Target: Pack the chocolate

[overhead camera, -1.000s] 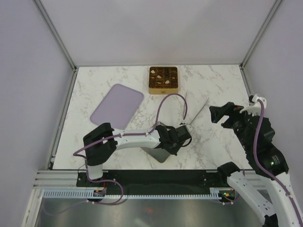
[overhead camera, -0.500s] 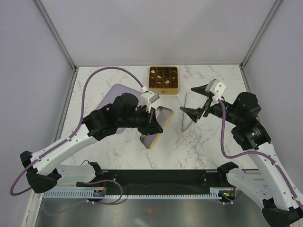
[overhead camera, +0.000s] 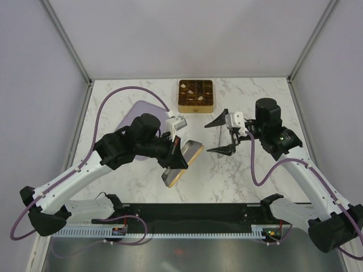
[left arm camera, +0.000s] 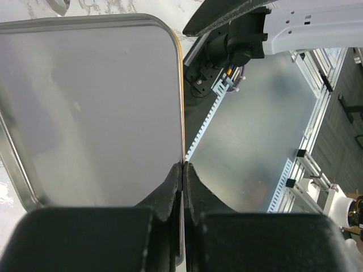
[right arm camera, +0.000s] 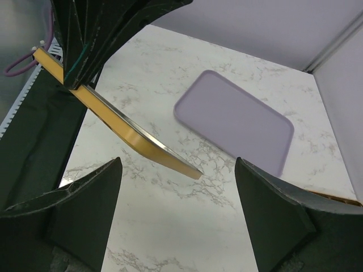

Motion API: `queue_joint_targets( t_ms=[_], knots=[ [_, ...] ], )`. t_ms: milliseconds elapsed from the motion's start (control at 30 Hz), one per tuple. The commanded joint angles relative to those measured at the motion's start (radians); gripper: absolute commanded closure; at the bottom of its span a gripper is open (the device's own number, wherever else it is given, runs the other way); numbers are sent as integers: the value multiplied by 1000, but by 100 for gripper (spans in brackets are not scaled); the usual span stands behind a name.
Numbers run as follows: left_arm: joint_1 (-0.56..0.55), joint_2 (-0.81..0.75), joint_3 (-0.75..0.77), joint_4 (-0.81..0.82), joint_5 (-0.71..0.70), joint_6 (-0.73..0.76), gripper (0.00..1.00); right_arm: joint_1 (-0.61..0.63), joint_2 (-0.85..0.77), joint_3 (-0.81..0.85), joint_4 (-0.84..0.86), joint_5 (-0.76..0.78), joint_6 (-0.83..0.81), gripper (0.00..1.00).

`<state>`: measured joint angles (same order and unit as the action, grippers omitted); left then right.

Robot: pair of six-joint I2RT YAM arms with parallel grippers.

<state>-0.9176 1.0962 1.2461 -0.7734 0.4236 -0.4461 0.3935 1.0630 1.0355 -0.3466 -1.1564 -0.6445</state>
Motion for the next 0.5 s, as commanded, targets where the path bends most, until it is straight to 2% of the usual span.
queue_joint_targets(
  t_ms=[0, 267, 467],
  knots=[
    [11, 5, 29, -6, 66, 67, 98, 2, -15, 28, -29, -100, -126, 11],
    [34, 93, 111, -24, 106, 106, 98, 41, 14, 35, -129, -94, -208, 14],
    [78, 136, 185, -41, 162, 136, 98, 61, 49, 32, -143, -98, -231, 17]
  ],
)
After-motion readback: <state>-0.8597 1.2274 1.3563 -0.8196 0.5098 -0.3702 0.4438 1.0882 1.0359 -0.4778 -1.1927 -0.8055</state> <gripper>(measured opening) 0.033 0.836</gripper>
